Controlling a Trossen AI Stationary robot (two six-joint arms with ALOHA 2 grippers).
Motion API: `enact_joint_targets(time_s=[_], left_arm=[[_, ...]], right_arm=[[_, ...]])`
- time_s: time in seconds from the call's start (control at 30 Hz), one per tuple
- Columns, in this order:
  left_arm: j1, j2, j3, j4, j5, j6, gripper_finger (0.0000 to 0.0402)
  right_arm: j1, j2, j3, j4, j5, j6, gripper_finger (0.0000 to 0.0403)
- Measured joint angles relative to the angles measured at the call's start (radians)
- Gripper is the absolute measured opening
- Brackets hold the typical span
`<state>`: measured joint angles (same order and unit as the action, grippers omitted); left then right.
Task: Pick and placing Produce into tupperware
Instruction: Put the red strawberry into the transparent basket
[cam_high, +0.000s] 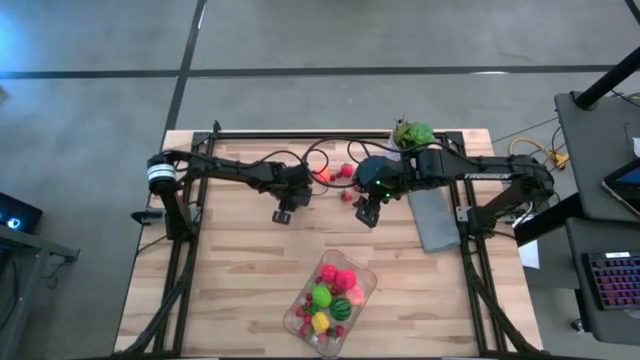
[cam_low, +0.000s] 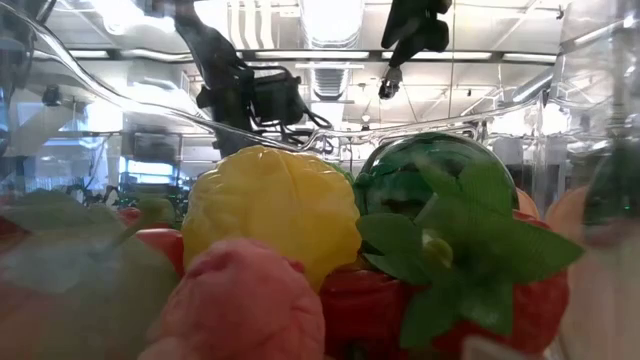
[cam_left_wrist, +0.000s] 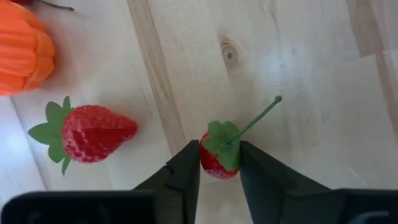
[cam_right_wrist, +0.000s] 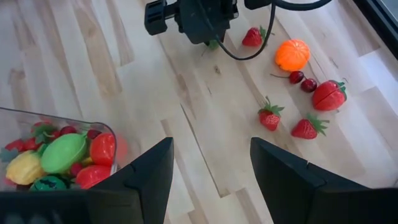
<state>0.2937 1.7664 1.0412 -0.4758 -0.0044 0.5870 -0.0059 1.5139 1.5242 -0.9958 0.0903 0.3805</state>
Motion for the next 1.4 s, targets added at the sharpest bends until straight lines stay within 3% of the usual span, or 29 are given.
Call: enact_joint_targets(time_s=[0.33,0.53,0.63,0.8,0.9,1.13,1.27,1.4], left_arm=[[0.001,-0.004,0.004,-0.017,0.002,-0.012,0.0069],[-0.019,-0.081,0.023,-0.074,0.013,-0.161,0.0068],[-0.044,-0.162,0.023,-0.074,0.079,-0.244,0.0068],[-0.1,-0.302,0.02,0.01,0.334,-0.496,0.0078],[-0.15,-0.364,0.018,0.07,0.384,-0.645,0.0086],[-0.313,-0.425,0.011,0.215,0.363,-0.984,0.0084],[-0.458,-0.377,0.01,0.312,0.264,-1.174,0.0077],[-0.582,-0.295,0.015,0.363,0.186,-1.287,0.0074]], right_arm=[[0.0,0.0,0.0,-0.003,0.0,0.0,0.0205],[-0.015,0.0,0.0,-0.003,0.012,0.023,0.0205],[-0.015,0.0,0.0,-0.003,0.017,0.057,0.0204],[-0.004,-0.005,0.0,-0.021,0.008,0.146,0.02],[0.002,-0.019,0.0,-0.035,0.01,0.154,0.02],[0.019,-0.091,0.0,-0.11,0.016,0.185,0.0201],[0.083,-0.179,0.0,-0.192,0.023,0.249,0.0201],[0.186,-0.264,0.0,-0.23,0.126,0.339,0.0201]])
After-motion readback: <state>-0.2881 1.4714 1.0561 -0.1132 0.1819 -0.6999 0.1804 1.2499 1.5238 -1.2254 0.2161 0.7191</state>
